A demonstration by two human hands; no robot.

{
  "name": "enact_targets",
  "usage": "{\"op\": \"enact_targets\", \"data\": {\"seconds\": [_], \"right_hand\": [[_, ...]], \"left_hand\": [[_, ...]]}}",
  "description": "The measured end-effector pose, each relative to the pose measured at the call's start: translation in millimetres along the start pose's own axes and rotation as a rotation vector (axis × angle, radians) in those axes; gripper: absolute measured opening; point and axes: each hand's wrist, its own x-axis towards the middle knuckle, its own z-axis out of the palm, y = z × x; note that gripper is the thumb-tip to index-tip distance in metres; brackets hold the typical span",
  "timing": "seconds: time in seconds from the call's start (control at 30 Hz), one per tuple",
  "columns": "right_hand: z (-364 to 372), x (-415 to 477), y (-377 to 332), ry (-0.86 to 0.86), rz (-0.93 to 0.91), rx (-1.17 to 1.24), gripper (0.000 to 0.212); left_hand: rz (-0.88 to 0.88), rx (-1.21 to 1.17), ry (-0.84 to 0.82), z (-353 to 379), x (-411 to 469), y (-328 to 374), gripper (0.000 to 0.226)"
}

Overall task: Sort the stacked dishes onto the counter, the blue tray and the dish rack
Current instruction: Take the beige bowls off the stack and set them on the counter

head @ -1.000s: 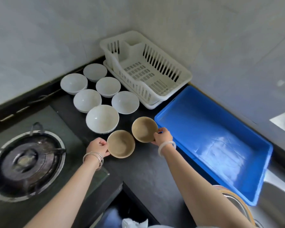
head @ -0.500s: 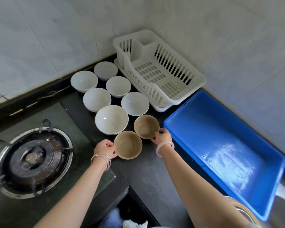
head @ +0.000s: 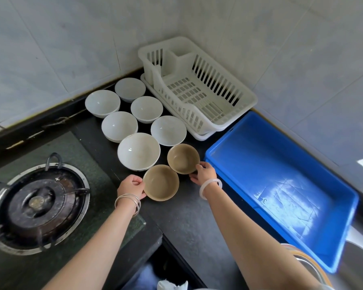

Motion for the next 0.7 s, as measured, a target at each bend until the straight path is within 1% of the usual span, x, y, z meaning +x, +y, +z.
{"op": "enact_targets", "data": {"seconds": [0.2,0.23,0.33,0.4,0.5,0.57,0.63,0.7], "right_hand": [[-16,-12,4,-0.004,-0.04,-0.016,0.03],[-21,-16,5,-0.006,-0.058,-0.03,0.031],[-41,-31,10,-0.019,-0.122,-0.083,0.029],[-59,-43,16,-0.031,-0.17,-0.1,0.028],[-94,-62,27,-0.008,-0.249,-0.108,0.025],[-121,-75,36,0.056,-0.304,-0.127,0.02],[-150,-87,48,0.158,-0.342,-0.161,0.018],[-180,-98,63,0.286,-0.344,-0.212,0.016]], "left_hand": [[0.041,0.023,0.01,-2,-9,-4,0.02],[0.072,0.07,0.012,-3,-13,-4,0.022],[0.226,0.37,-0.003,-6,-28,-4,0.028],[0.287,0.519,0.024,-6,-38,1,0.03],[0.338,0.562,0.028,1,-54,9,0.033],[0.371,0.53,-0.041,17,-69,15,0.032],[0.417,0.496,-0.164,43,-88,18,0.03],[0.477,0.53,-0.3,75,-110,15,0.027]]}}
